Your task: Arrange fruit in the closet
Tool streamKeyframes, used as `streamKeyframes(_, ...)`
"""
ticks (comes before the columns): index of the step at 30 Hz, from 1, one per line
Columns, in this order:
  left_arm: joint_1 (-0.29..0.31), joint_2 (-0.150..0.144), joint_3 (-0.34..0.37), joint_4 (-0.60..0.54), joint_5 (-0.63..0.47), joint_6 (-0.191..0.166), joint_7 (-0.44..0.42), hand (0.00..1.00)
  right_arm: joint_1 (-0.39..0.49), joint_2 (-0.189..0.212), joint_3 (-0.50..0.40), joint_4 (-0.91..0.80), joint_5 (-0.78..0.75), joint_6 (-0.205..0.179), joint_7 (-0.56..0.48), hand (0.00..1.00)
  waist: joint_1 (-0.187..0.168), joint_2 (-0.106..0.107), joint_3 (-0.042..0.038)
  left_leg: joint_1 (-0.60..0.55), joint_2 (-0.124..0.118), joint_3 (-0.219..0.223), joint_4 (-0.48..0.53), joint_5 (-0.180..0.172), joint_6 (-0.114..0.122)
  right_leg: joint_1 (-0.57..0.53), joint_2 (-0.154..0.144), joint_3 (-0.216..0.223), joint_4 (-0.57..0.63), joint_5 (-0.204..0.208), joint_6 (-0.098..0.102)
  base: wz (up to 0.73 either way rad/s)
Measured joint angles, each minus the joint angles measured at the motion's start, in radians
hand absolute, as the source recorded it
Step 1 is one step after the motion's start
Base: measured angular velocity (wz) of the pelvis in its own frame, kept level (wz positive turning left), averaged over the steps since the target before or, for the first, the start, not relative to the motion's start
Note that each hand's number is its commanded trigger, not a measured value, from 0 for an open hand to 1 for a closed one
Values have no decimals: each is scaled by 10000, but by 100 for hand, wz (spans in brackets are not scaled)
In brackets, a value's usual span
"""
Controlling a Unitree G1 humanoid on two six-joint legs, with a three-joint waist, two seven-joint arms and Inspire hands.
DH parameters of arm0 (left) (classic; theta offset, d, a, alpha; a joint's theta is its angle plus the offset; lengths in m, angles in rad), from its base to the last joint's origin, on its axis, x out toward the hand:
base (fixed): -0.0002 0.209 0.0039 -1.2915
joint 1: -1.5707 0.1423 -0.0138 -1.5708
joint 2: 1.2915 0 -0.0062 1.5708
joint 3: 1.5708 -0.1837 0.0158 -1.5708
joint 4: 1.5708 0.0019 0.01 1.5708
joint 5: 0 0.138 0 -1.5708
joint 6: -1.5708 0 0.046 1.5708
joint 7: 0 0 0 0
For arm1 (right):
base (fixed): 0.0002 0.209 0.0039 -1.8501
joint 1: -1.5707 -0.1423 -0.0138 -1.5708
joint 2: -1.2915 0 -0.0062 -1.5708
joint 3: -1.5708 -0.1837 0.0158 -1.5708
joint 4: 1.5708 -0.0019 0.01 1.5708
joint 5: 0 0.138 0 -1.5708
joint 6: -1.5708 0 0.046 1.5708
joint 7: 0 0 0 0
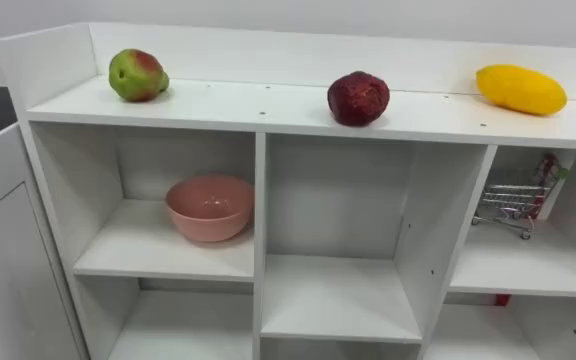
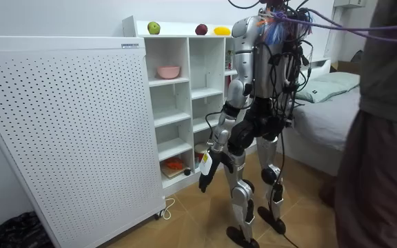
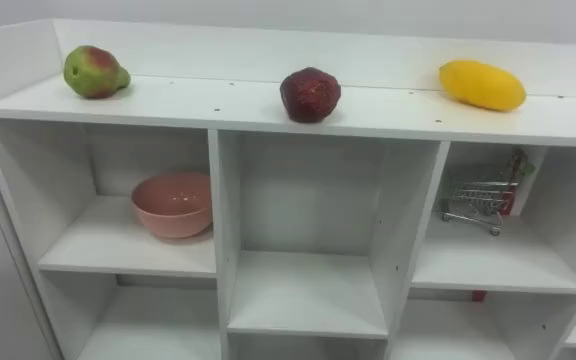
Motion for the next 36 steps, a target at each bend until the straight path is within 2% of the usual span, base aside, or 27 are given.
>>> streamKeyframes(7, -4, -4, -19, 1, -20, -21, 66, 0, -17, 25, 55, 34, 125, -20, -212, 0, 25, 9, -6, 53, 3, 36, 17, 0, 0, 10, -1, 22, -5, 0, 0, 0)
streamKeyframes(13, 70, -76, 6, -8, -39, -137, 487, 0, 92, 103, -119, -128, 973, 9, -1046, 0, -2, 98, -8, 62, 4, 20, 45, 1, 1, 74, -3, 43, 7, 0, 0, 0)
streamKeyframes(16, 133, -155, 30, 66, -37, -293, 695, 0, 97, 103, -836, -781, 1246, 56, -1650, 0, -207, 138, -4, 139, -6, 11, 41, 3, 3, 178, -14, 29, 10, 0, 0, 0)
streamKeyframes(18, 170, -159, 55, 60, -40, -390, 719, 0, -35, 99, -1342, -1389, 1451, -43, -2063, 0, -311, 176, -2, 157, -5, 53, 43, 4, 3, 180, -14, 44, 12, 0, 0, -4)
streamKeyframes(21, 273, -137, 180, -241, -146, -657, 983, 0, -117, 97, -1994, -3116, 1914, -89, -2988, 0, -471, 149, 4, 219, -6, 66, 36, 7, 4, 155, -14, 42, 10, 0, 0, 0)
streamKeyframes(23, 255, -119, 174, -254, -230, -705, 1147, 0, -120, 101, -2187, -4515, 1902, -121, -3527, 0, -504, 142, 19, 261, -8, 107, 36, 6, 5, 127, -14, 110, 21, 0, 0, -8)
streamKeyframes(27, 320, -135, 176, -428, -231, -966, 1306, 0, -176, 80, -2267, -7350, 1527, -567, -4379, 0, -487, 157, -19, 196, -8, 137, 33, 6, 4, 17, -1, 186, 24, 4, -6, -5)
streamKeyframes(29, 432, -137, 159, -432, -224, -1090, 1343, 0, -178, 81, -2280, -8284, 944, -603, -4679, 0, -512, 122, -22, 179, -13, 121, 22, 6, 4, 7, -3, 157, 22, 4, -6, 0)
streamKeyframes(32, 658, -136, 174, -383, -221, -1086, 1356, 0, -185, 51, -2307, -9906, 515, -610, -5046, 0, -480, 114, -25, 179, -13, 95, 5, 6, 4, -13, -2, 177, 19, 3, -5, 0)
streamKeyframes(34, 804, -137, 173, -420, -224, -1096, 1355, 0, -196, 16, -2357, -10712, 331, -717, -5140, 0, -478, 124, -27, 191, -11, 93, 4, 6, 4, 0, 4, 222, 5, 3, -5, 0)
streamKeyframes(36, 884, -161, 157, -417, -186, -1205, 1346, 0, -335, -25, -2349, -11559, -505, -840, -5167, 0, -412, 159, -20, 189, -11, 94, 2, 6, 4, -24, 6, 272, 7, 3, -5, -5)
